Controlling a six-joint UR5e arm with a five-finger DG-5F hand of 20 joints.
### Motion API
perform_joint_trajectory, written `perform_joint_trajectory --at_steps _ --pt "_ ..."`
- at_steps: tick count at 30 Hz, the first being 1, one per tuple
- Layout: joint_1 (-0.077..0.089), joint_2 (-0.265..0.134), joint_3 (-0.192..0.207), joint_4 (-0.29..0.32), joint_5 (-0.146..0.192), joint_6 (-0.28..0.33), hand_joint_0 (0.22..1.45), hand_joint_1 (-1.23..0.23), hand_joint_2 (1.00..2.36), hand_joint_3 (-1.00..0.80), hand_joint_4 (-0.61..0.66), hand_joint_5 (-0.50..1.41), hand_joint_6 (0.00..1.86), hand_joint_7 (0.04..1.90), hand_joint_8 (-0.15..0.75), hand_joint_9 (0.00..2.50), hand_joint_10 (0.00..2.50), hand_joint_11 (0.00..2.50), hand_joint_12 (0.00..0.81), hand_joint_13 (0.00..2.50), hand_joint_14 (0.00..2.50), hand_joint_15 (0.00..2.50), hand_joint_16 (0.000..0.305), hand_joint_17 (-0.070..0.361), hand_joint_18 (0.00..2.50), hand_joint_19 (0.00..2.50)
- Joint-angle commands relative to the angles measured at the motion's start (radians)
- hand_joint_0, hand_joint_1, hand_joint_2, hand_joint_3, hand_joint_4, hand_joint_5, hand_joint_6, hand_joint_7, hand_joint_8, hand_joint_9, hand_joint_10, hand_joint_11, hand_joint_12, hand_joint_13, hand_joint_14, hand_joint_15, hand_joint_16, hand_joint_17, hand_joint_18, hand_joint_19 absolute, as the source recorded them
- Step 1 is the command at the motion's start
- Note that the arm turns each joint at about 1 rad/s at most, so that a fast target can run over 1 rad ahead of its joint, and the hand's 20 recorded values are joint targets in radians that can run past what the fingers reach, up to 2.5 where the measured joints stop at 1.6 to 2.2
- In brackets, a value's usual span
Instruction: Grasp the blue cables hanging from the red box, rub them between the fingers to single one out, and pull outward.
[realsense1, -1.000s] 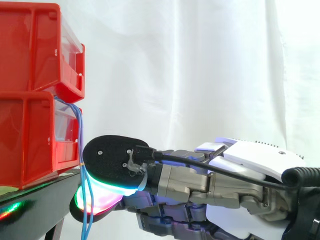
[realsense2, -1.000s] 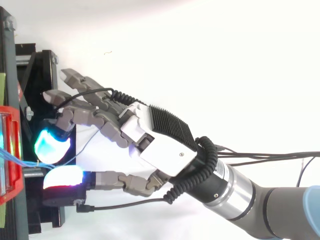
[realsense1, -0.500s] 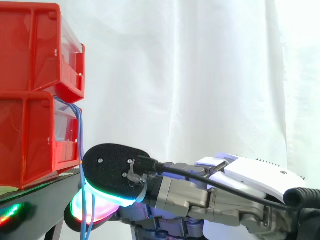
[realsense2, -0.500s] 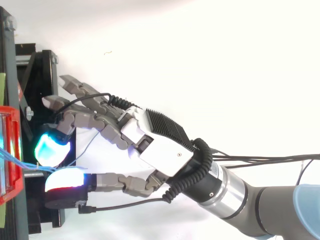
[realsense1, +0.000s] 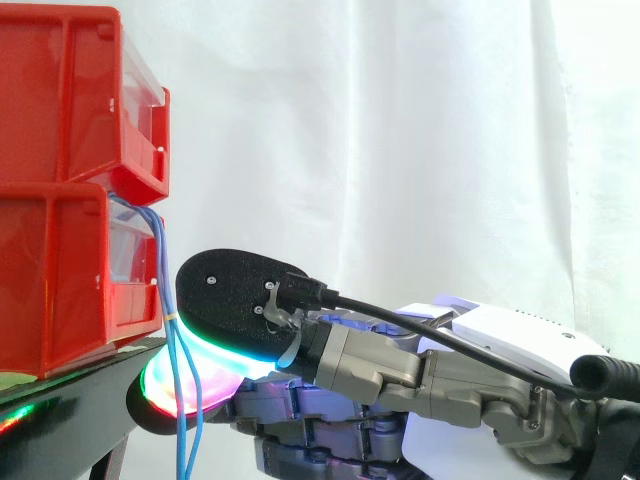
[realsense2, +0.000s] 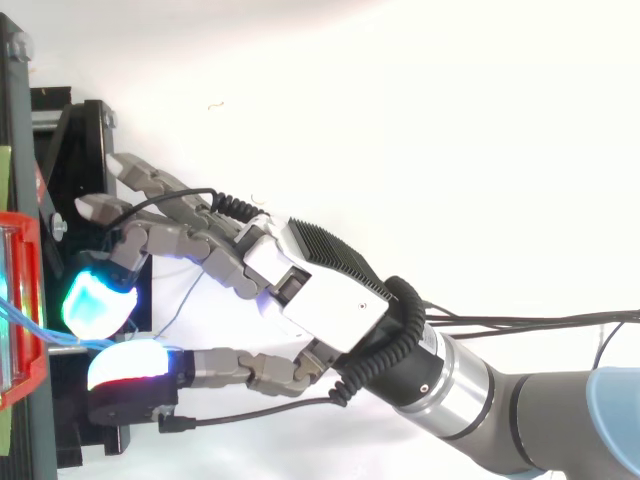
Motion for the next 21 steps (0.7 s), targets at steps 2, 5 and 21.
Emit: perform_joint_trajectory --at_steps 2,5,21 --pt "-0.002 0.0 0.001 0.005 0.0 0.008 0.59 -0.64 1.02 -0.34 0.3 -0.15 0.5 1.31 0.367 0.29 0.0 0.0 0.358 0.08 0.0 0.0 0.039 0.088 0.0 0.0" --pt "-0.001 0.0 -0.001 0.005 0.0 0.021 0.59 -0.64 1.02 -0.33 0.29 -0.16 0.52 1.3 0.367 0.29 0.0 0.0 0.354 0.1 0.0 0.0 0.038 0.086 0.0 0.0" --pt "-0.009 -0.065 0.021 0.109 -0.028 0.058 0.59 -0.64 1.02 -0.35 0.31 -0.16 0.5 1.21 0.361 0.29 0.0 0.0 0.354 0.09 0.0 0.0 0.038 0.086 0.0 0.0"
